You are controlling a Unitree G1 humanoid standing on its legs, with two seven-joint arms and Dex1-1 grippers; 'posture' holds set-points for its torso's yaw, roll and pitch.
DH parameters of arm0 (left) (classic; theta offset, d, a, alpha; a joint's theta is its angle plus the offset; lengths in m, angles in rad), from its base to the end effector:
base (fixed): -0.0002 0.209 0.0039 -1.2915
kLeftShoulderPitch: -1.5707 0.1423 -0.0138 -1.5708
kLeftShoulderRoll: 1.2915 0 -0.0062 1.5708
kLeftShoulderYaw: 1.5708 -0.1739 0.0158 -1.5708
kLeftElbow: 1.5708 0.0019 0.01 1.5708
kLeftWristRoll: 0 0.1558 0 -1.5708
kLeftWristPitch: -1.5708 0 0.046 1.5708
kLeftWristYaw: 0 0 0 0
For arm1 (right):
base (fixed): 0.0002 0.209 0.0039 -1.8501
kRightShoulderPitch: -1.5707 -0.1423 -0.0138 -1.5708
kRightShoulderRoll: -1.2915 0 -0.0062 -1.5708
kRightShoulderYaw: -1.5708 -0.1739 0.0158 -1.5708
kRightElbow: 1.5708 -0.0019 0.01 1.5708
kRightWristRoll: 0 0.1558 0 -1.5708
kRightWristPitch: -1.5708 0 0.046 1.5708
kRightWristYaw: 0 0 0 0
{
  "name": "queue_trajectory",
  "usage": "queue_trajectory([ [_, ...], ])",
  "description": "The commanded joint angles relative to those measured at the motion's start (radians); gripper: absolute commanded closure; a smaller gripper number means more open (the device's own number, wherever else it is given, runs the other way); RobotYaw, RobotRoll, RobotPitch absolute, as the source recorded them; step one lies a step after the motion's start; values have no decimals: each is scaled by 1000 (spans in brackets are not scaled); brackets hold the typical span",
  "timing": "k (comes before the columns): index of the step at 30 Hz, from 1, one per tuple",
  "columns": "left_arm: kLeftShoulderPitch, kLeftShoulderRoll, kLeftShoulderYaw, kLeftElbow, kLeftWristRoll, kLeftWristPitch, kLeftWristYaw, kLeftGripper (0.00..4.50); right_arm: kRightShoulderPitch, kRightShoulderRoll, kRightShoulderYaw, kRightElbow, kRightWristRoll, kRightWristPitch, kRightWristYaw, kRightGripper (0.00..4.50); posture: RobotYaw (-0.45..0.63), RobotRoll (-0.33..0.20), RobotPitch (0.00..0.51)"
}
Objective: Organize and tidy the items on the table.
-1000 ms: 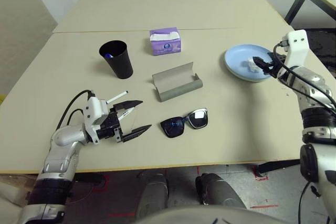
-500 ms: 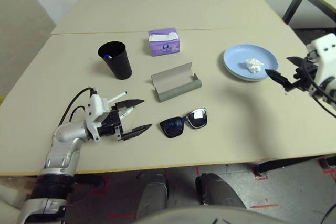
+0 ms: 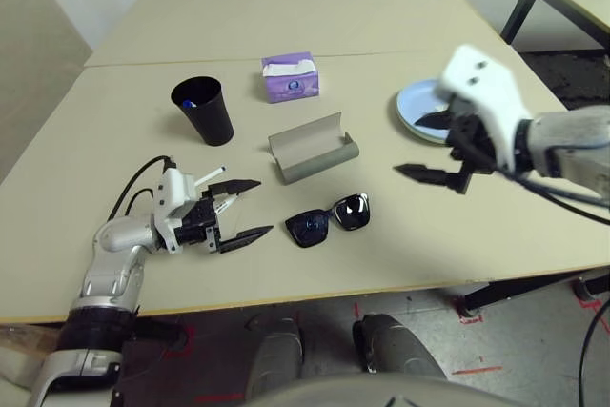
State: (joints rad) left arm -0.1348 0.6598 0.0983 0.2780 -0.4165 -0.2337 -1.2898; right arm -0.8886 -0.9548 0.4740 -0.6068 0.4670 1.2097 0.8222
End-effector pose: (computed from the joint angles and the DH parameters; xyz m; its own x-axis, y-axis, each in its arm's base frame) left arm 0.2378 0.2988 0.1026 0.4557 -0.8764 -0.1560 0.8772 0.4123 0.2462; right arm 0.2287 -0.1307 0.2662 0.4322 0.5629 -0.7045 -0.9008 0.2327 -0.3667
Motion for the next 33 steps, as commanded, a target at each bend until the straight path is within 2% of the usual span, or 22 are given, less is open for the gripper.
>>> queue_trajectory([
  [1,-11,10,-6,32,25,-23,-16,0,-79,13,146,66,-76,-65,95,42,-92,0,124],
  [4,-10,20,6,48,28,-35,-23,0,-186,127,247,141,-121,-56,118,42,-86,0,126],
  [9,3,26,16,65,27,-51,-26,0,-286,306,308,225,-133,17,120,42,-91,0,120],
  [13,-2,23,11,80,30,-60,-26,0,-332,394,342,285,-123,55,136,42,-96,0,117],
  [24,-22,40,20,104,25,-67,-39,0,-304,482,426,329,-133,42,156,42,-83,0,118],
  [33,-5,43,24,96,21,-67,-43,0,-257,608,494,504,-273,-120,84,42,-70,0,120],
])
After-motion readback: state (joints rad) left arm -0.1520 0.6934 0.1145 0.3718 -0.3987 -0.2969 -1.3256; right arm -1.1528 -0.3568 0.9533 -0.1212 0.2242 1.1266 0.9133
